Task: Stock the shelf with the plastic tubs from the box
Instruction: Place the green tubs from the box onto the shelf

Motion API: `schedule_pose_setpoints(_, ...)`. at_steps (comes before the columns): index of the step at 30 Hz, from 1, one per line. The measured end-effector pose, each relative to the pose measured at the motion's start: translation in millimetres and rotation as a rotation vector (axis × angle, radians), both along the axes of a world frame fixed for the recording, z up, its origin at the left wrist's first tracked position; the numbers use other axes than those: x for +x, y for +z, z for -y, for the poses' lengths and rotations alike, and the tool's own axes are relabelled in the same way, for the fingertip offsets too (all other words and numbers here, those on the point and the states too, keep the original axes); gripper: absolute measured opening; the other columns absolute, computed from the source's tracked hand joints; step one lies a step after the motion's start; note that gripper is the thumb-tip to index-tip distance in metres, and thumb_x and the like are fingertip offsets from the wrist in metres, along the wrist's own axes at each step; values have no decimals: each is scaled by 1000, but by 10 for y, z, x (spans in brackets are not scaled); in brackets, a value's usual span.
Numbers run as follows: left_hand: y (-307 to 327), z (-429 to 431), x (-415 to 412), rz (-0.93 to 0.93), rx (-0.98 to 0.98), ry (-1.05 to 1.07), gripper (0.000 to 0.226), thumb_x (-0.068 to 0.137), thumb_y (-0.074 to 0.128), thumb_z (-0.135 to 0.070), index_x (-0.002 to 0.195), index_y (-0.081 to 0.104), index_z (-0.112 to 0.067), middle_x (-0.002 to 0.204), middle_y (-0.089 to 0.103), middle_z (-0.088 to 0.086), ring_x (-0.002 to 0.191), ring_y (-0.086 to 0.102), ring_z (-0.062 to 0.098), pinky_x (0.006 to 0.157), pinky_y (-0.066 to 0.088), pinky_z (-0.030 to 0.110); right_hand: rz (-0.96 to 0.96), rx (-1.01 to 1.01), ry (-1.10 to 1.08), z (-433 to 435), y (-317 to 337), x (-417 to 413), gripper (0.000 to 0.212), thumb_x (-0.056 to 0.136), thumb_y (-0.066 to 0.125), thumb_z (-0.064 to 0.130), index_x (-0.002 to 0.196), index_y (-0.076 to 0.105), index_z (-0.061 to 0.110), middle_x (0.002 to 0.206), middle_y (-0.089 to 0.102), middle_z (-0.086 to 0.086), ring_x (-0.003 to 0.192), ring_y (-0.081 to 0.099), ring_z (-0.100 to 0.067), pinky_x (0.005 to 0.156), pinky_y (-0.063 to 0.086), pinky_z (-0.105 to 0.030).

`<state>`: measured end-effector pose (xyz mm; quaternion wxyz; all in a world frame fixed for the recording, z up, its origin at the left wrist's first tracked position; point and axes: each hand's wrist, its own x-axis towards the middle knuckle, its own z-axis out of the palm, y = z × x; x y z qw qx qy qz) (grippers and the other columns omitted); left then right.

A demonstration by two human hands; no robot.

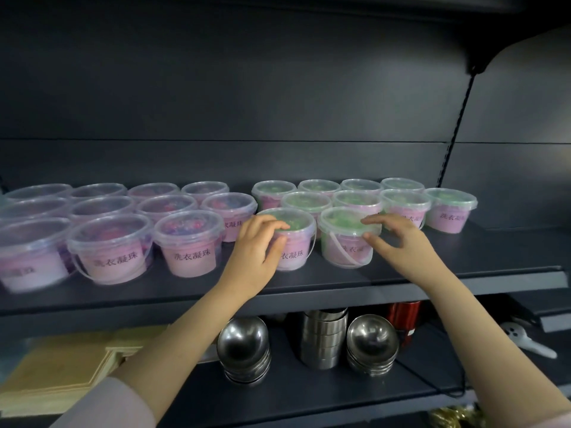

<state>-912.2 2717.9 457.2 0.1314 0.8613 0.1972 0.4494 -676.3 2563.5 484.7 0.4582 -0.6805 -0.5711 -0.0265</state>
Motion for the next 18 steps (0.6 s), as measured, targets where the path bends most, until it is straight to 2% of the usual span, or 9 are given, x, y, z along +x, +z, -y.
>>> schedule_pose_setpoints(2, -14, -35, 6, 5, -15, -28, 34, 94, 41, -36, 115, 60, -18, 124, 49, -7, 120, 33, 6, 103, 15, 5, 17, -2, -60, -33, -23, -44, 21, 87, 68, 26, 108, 67, 25, 112, 61, 18, 109, 51, 3, 89, 33, -6)
schedule_pose_setpoints(4, -24, -60, 14, 18, -16, -51, 32, 94, 42, -34, 114, 61, -17, 123, 50, -7, 121, 35, 7, 104, 15, 6, -13, -9, -90, -59, -29, -81, 21, 86, 69, 25, 107, 67, 21, 108, 59, 21, 109, 52, -3, 90, 34, -9)
schedule_pose_setpoints(6, -29, -80, 20, 28, -24, -72, 32, 94, 43, -33, 114, 62, -17, 122, 51, -6, 121, 35, 7, 105, 16, 7, -21, -21, -91, -67, -18, -114, 21, 87, 69, 23, 107, 67, 20, 107, 55, 26, 111, 52, -6, 96, 39, -19)
schedule_pose_setpoints(8, -33, -104, 20, 37, -29, -78, 29, 94, 45, -30, 113, 62, -16, 122, 52, -5, 120, 35, 6, 105, 17, 9, -26, -43, -83, -66, 0, -135, 20, 87, 68, 22, 106, 65, 19, 107, 55, 23, 111, 53, -9, 100, 40, -27)
schedule_pose_setpoints(11, -13, -104, -4, 27, -17, -68, 32, 93, 44, -34, 111, 62, -16, 120, 54, -4, 120, 38, 8, 104, 18, 10, -30, -120, -90, -38, 95, -162, 19, 88, 66, 26, 107, 63, 23, 116, 59, 10, 113, 53, -10, 103, 39, -30)
schedule_pose_setpoints(14, 48, -58, -39, -9, 20, -35, 36, 90, 44, -39, 112, 62, -17, 119, 56, -4, 122, 40, 13, 104, 20, 14, 31, -262, -79, 69, 287, -207, 30, 91, 62, 31, 120, 59, 28, 128, 54, 15, 118, 49, -6, 103, 37, -27)
schedule_pose_setpoints(16, 143, -9, -27, -44, 95, -15, 37, 89, 44, -40, 115, 60, -19, 121, 55, -4, 122, 40, 16, 105, 25, 23, 92, -285, -92, 190, 449, -243, 41, 91, 62, 33, 131, 54, 27, 136, 50, 16, 122, 48, -7, 103, 36, -27)
schedule_pose_setpoints(18, 309, 73, 49, -70, 181, 2, 38, 88, 44, -42, 117, 59, -20, 122, 54, -3, 121, 43, 20, 104, 34, 34, 187, -251, -158, 370, 621, -276, 43, 89, 63, 32, 131, 55, 27, 137, 52, 12, 115, 51, -10, 99, 37, -26)
